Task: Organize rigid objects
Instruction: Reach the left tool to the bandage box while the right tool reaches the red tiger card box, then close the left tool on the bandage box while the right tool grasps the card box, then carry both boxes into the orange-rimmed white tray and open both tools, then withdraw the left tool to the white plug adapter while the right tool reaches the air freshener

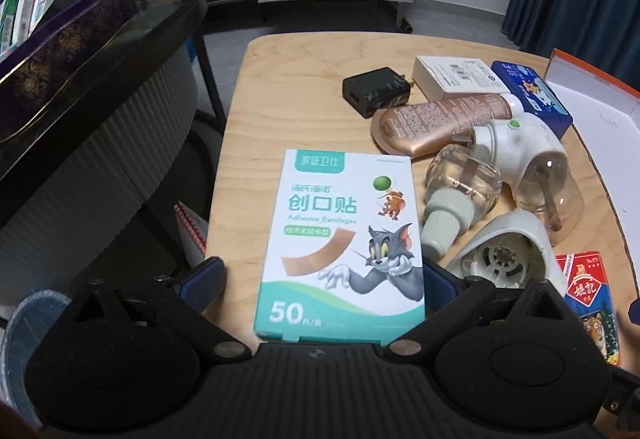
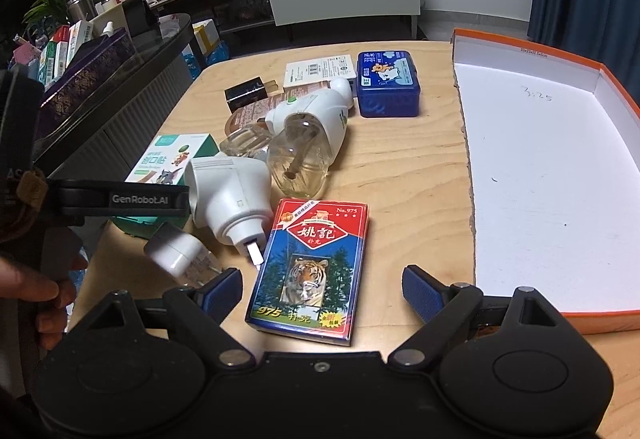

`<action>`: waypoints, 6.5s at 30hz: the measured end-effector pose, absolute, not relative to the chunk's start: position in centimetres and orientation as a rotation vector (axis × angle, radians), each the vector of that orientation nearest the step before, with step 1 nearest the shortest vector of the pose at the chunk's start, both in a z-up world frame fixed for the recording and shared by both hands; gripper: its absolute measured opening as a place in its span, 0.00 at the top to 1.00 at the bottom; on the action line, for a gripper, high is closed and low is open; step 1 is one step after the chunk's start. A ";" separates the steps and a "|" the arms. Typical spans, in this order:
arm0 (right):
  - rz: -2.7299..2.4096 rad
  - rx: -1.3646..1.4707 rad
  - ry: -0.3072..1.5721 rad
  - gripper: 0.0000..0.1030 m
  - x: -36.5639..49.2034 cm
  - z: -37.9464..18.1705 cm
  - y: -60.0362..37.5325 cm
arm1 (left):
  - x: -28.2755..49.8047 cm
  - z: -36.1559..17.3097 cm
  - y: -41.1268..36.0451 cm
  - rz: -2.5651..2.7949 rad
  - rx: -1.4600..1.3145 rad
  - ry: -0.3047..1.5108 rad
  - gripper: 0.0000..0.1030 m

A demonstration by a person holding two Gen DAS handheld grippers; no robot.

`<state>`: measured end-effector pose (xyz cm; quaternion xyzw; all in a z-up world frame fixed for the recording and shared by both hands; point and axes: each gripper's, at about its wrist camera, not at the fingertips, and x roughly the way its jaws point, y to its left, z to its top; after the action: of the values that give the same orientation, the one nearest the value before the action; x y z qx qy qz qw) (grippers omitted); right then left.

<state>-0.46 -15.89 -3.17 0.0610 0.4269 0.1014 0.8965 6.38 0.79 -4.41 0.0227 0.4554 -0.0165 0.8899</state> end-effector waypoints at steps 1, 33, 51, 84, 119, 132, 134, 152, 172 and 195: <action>0.209 0.126 0.889 0.01 -0.3 -3.3 -15.8 | 6.3 -4.3 0.8 -0.040 0.047 0.930 0.09; 0.139 -0.041 0.654 0.32 -0.8 0.4 -19.2 | -0.7 0.3 -1.6 -0.056 -0.080 0.715 0.31; -0.037 0.088 0.537 0.31 -0.3 4.0 -33.0 | 4.4 3.1 -16.2 -0.323 -0.036 0.690 0.31; -0.076 0.124 0.547 0.31 9.6 3.8 -40.5 | 14.2 3.3 -23.5 -0.352 0.025 0.752 0.31; -0.099 0.065 0.640 0.31 15.1 0.2 -39.7 | 16.7 1.0 -25.1 -0.325 0.000 0.830 0.31; -0.138 0.025 0.658 0.31 17.6 -1.1 -40.4 | 18.3 -0.8 -26.3 -0.330 0.005 0.861 0.31; -0.147 0.024 0.662 0.31 18.0 -1.3 -40.6 | 18.7 -0.9 -26.4 -0.330 0.005 0.862 0.31; -0.165 0.074 0.603 0.20 12.8 1.4 -41.3 | 15.0 1.2 -25.0 -0.300 0.031 0.882 0.04; -0.040 0.066 0.642 0.15 4.1 2.2 -34.5 | 5.0 2.5 -17.2 -0.202 -0.022 0.864 0.01; 0.118 0.015 0.677 0.15 1.1 1.4 -27.8 | 0.1 2.1 -9.6 -0.079 -0.077 0.866 0.01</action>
<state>1.07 -27.77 1.41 0.0073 0.3317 0.0577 0.9416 0.13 -9.61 2.09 -0.0374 0.4192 -0.0381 0.9063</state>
